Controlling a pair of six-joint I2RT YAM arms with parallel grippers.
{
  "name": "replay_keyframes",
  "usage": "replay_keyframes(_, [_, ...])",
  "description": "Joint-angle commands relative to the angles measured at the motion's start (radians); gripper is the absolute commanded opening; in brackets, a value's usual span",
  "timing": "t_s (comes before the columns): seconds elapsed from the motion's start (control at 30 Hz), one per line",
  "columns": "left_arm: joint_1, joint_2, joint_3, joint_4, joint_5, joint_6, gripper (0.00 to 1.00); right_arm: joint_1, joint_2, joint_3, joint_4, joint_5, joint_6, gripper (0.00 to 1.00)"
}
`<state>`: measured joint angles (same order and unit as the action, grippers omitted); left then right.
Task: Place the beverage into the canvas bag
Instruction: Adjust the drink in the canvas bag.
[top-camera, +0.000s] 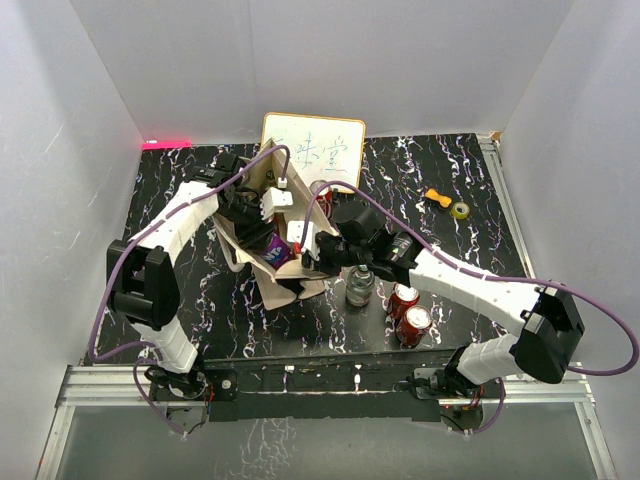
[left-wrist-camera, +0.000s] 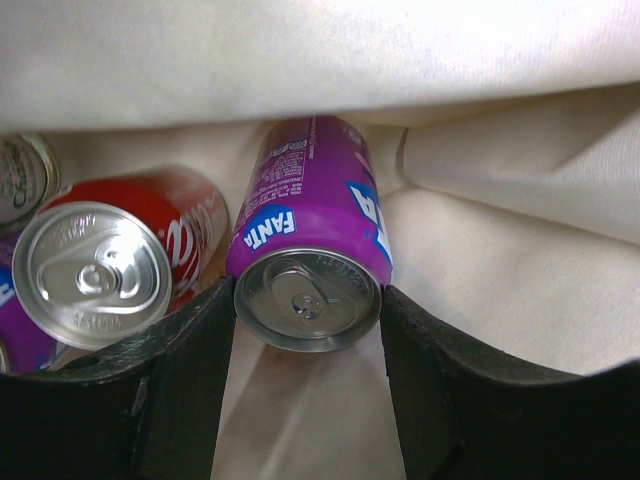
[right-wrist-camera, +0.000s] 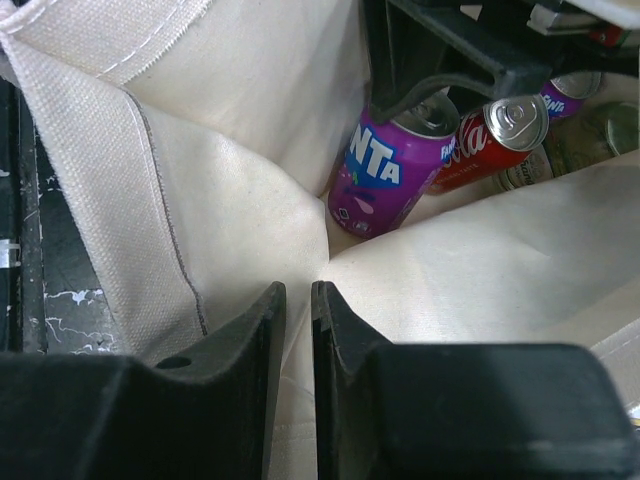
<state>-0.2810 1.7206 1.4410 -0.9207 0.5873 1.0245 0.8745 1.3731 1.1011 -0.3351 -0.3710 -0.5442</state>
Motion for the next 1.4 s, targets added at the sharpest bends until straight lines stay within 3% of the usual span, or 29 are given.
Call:
replay_keyframes(0.0, [0.021, -0.087, -0.001, -0.047, -0.011, -0.040, 0.00, -0.011, -0.029, -0.020, -0.001, 0.029, 0.016, 0.19])
replay_keyframes(0.27, [0.022, -0.043, 0.089, -0.022, -0.045, -0.143, 0.00, -0.023, -0.031, -0.018, 0.010, 0.032, 0.017, 0.19])
replay_keyframes(0.43, [0.002, 0.062, 0.231, -0.141, -0.083, -0.175, 0.00, -0.028, -0.037, -0.003, 0.010, 0.049, 0.017, 0.19])
replay_keyframes(1.0, [-0.060, 0.112, 0.320, -0.275, -0.130, -0.141, 0.00, -0.117, -0.056, 0.106, 0.141, 0.101, 0.158, 0.42])
replay_keyframes(1.37, [-0.119, 0.134, 0.299, -0.269, -0.132, -0.182, 0.00, -0.142, -0.112, 0.110, 0.211, 0.200, 0.187, 0.52])
